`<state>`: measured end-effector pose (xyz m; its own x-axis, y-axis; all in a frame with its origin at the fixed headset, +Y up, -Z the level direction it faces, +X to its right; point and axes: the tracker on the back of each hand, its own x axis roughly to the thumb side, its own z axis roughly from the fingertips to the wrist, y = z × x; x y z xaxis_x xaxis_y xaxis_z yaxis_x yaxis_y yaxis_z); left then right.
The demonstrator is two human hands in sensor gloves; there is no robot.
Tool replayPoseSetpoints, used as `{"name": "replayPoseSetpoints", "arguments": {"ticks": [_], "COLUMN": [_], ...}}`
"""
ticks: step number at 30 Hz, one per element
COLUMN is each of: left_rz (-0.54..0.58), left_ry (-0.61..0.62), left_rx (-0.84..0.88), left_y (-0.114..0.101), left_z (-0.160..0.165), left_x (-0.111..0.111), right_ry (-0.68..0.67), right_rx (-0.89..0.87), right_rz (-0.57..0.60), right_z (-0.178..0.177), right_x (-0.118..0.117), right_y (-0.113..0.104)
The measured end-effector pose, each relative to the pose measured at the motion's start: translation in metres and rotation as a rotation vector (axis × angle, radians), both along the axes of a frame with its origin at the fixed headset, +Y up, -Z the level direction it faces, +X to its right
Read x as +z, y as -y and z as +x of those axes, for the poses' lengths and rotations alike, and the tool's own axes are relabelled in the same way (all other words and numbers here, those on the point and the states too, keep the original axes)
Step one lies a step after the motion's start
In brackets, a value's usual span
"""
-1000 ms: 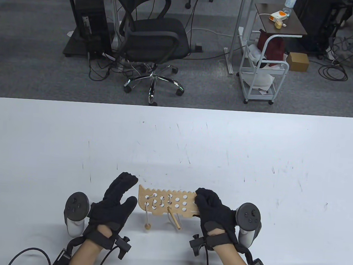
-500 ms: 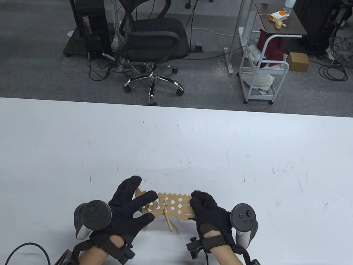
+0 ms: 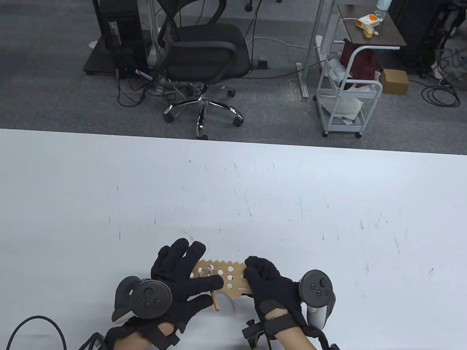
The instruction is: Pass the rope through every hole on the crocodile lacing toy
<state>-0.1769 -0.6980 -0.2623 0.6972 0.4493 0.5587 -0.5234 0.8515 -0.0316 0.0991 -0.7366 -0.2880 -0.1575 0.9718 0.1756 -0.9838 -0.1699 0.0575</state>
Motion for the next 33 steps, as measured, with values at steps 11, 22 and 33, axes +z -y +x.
{"name": "replayPoseSetpoints", "arguments": {"ticks": [11,22,33], "left_rz": [0.019,0.033,0.033], "left_ry": [-0.005,-0.058,-0.125], "left_rx": [0.083,0.122,0.161], "left_y": [0.000,-0.001,-0.002], "left_z": [-0.004,-0.015,-0.031], "left_x": [-0.001,-0.004,-0.011], "right_ry": [-0.012,0.022,0.063], "right_rx": [-0.020,-0.012,-0.028], "right_rz": [-0.003,-0.016,-0.031], "right_z": [0.000,0.007,0.018], "right_x": [0.000,-0.004,-0.009], "right_y": [0.000,0.001,0.003]}}
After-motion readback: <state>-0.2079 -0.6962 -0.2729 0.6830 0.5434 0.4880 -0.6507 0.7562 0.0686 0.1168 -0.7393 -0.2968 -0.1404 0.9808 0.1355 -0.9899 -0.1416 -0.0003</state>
